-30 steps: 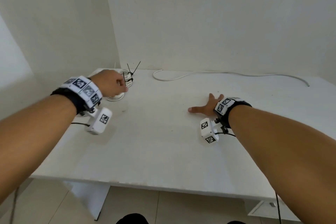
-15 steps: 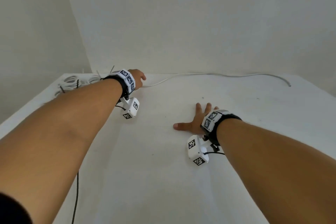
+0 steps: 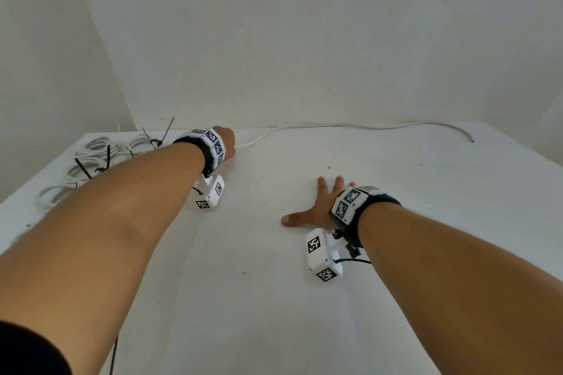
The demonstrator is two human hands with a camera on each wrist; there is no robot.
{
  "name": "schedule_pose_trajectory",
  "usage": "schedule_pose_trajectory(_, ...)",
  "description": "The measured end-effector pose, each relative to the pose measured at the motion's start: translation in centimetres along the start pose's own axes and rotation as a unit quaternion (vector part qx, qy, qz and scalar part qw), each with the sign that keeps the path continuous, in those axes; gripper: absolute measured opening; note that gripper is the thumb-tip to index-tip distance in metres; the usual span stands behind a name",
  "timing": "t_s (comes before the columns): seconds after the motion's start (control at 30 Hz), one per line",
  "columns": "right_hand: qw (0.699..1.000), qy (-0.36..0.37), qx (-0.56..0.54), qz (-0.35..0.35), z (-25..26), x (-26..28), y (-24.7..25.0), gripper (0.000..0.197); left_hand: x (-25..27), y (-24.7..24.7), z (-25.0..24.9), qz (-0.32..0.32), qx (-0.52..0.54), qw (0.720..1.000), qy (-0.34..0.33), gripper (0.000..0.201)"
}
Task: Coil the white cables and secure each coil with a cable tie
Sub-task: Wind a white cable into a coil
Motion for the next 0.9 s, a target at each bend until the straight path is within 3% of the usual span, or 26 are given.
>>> schedule_pose_trajectory(0.13, 1.0, -0.001, 0.002, -0.012, 0.1, -0.2, -0.2, 0.143, 3.1, 1.4, -1.8, -0.047, 0.155, 0.985, -0.059, 0.025)
schedule_pose_trajectory(0.23, 1.0, 0.002, 0.001, -0.019, 0.0, -0.1, -0.1, 0.146, 6.2, 2.1, -3.1, -0.091, 0.3, 0.946, -0.085, 0.023)
schedule_pose_trajectory(0.3, 1.0, 0.005, 0.002, -0.023, -0.1, 0.2, -0.2, 0.148, 8.4, 2.2, -4.1, -0.075, 0.417, 0.898, -0.118, 0.02)
schedule_pose_trajectory(0.4, 0.999, 0.013, -0.005, -0.037, -0.1, 0.9, -0.3, 0.148, 12.0, 1.6, -5.8, -0.03, 0.573, 0.798, -0.183, 0.022)
schedule_pose_trajectory(0.47, 0.999, 0.02, -0.012, -0.048, -0.2, 1.4, -0.5, 0.146, 14.2, 0.8, -6.7, -0.044, 0.599, 0.773, -0.202, 0.024)
schedule_pose_trajectory(0.57, 0.997, 0.035, -0.031, -0.068, -0.1, 1.9, -0.9, 0.129, 16.8, -0.5, -7.7, -0.03, 0.627, 0.753, -0.198, 0.026)
schedule_pose_trajectory(0.63, 0.992, 0.067, -0.054, -0.092, -0.1, 2.5, -0.3, 0.097, 18.2, -1.2, -7.9, 0.002, 0.658, 0.728, -0.191, 0.024)
schedule_pose_trajectory(0.7, 0.965, 0.16, -0.122, -0.166, 0.1, 4.0, 0.4, 0.05, 19.4, -1.9, -7.8, 0.022, 0.683, 0.704, -0.192, 0.024)
schedule_pose_trajectory(0.8, 0.872, 0.303, -0.207, -0.323, 1.0, 6.4, 1.3, 0.017, 20.3, -2.6, -7.8, 0.015, 0.69, 0.695, -0.2, 0.027)
schedule_pose_trajectory(0.83, 0.85, 0.348, -0.199, -0.341, 1.6, 6.9, 1.4, 0.015, 20.6, -2.7, -7.8, 0.013, 0.691, 0.694, -0.201, 0.027)
schedule_pose_trajectory(0.9, 0.837, 0.417, -0.16, -0.317, 2.8, 6.9, 1.6, 0.026, 21.0, -2.9, -8.2, 0.016, 0.697, 0.686, -0.208, 0.026)
Point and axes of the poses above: each hand's wrist, its own x-axis away from the middle knuckle, its own y-axis out of the back of the hand, z = x × y, the point moved 1 cm from there along -x, towards the middle knuckle, and after that the axes turned 15 degrees about z, right-handed, at the moved point
